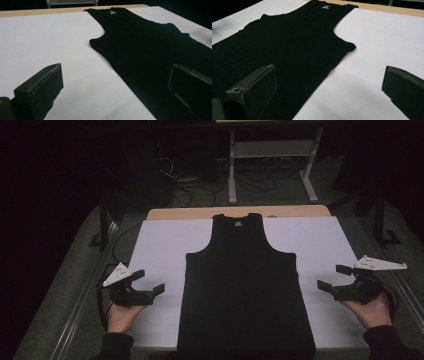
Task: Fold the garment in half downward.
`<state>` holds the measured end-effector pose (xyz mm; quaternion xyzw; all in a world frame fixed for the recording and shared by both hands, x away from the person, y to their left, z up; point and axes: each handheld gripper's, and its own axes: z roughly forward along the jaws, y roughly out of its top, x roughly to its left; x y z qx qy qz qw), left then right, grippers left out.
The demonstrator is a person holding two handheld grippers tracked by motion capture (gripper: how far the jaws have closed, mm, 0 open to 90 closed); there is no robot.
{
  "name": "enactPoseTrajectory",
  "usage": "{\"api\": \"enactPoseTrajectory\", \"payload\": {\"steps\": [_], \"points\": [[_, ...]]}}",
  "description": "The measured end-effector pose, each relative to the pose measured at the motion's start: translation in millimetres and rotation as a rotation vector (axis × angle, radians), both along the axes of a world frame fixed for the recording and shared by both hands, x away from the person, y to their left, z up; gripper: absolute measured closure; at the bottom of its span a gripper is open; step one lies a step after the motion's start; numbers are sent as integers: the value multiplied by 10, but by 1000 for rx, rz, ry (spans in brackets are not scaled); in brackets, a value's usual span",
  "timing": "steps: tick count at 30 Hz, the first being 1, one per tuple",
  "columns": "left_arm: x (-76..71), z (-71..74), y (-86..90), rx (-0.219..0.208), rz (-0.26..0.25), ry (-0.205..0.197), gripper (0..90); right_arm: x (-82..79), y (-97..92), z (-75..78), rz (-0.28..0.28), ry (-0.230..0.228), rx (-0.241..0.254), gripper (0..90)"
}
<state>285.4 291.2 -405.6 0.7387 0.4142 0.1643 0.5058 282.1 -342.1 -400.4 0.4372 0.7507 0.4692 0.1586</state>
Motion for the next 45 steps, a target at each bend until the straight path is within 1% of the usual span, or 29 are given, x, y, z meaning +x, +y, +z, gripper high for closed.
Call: {"api": "enactPoseTrajectory", "payload": {"steps": [3, 7, 10, 11, 12, 14, 16, 18, 20, 22, 24, 25, 28, 30, 31, 34, 41, 45], "points": [[16, 21, 3, 6, -4, -5, 0, 21, 8, 31, 2, -7, -6, 0], [62, 58, 14, 21, 8, -14, 0, 42, 30, 53, 13, -12, -16, 0], [82, 80, 4, 27, 4, -19, 0, 58, 66, 51, 16, 0, -35, 0], [87, 85, -2, 33, 1, -17, 0, 70, 74, 48, 21, 2, -42, 0], [105, 93, -16, 47, -4, -13, 0, 90, 95, 45, 28, 16, -53, 0], [112, 95, -25, 44, -4, -15, 0, 102, 106, 44, 32, 23, -58, 0], [131, 98, -35, 24, -12, -11, 0, 128, 124, 47, 39, 26, -71, 0], [147, 109, -56, 41, -17, -10, 0, 162, 136, 82, 52, 28, -83, 0], [169, 127, -75, 53, -26, -5, 0, 172, 135, 104, 58, 30, -81, 0], [196, 147, -93, 64, -36, -4, 0, 202, 133, 150, 63, 22, -80, 0], [223, 165, -109, 68, -46, 2, 0, 240, 139, 202, 64, 20, -83, 0], [237, 169, -120, 69, -48, 5, 0, 240, 139, 202, 64, 20, -83, 0], [273, 195, -149, 99, -61, 18, 0, 278, 147, 242, 68, 16, -87, 0], [291, 217, -162, 103, -69, 17, 0, 300, 151, 262, 73, 15, -87, 0], [299, 225, -166, 96, -69, 16, 0, 322, 154, 278, 78, 15, -88, 0], [333, 243, -171, 94, -73, 24, 0, 361, 162, 298, 83, 20, -96, 0], [435, 279, -208, 116, -93, 35, 0, 432, 181, 348, 96, 25, -100, 0], [492, 291, -220, 117, -98, 41, 0, 492, 203, 380, 104, 23, -109, 0]]}}
